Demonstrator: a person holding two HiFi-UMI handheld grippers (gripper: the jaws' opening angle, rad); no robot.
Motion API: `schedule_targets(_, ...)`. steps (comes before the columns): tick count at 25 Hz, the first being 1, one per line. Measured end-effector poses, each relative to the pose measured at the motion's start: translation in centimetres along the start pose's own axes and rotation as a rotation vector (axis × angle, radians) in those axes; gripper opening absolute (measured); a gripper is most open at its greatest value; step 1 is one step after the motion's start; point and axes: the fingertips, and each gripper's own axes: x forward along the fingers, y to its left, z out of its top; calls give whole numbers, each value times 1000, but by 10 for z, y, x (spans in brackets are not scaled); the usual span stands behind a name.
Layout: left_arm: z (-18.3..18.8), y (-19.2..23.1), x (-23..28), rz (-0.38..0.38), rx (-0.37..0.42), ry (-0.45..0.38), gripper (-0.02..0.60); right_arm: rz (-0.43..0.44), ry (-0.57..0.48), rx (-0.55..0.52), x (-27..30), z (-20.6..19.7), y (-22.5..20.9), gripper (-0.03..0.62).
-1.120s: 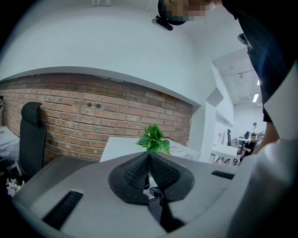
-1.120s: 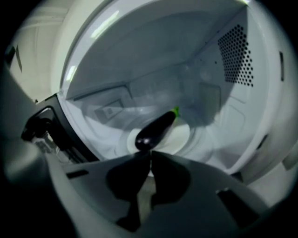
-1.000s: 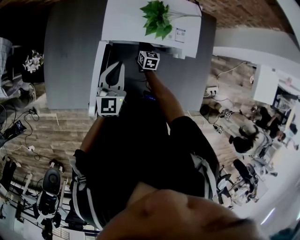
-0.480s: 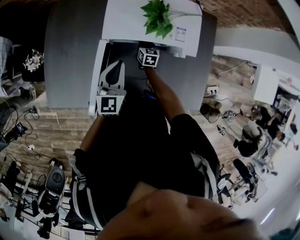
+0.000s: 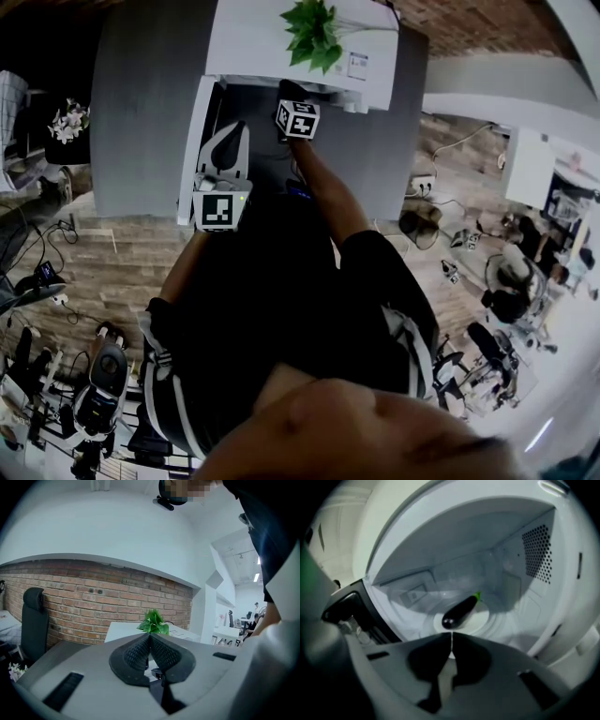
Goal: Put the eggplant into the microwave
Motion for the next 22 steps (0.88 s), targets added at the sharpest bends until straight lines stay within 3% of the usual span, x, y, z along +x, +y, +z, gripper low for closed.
schedule_targets(22,15,-41,-51,-64,40,-66,37,-39,-1,90,-113,-33,4,32)
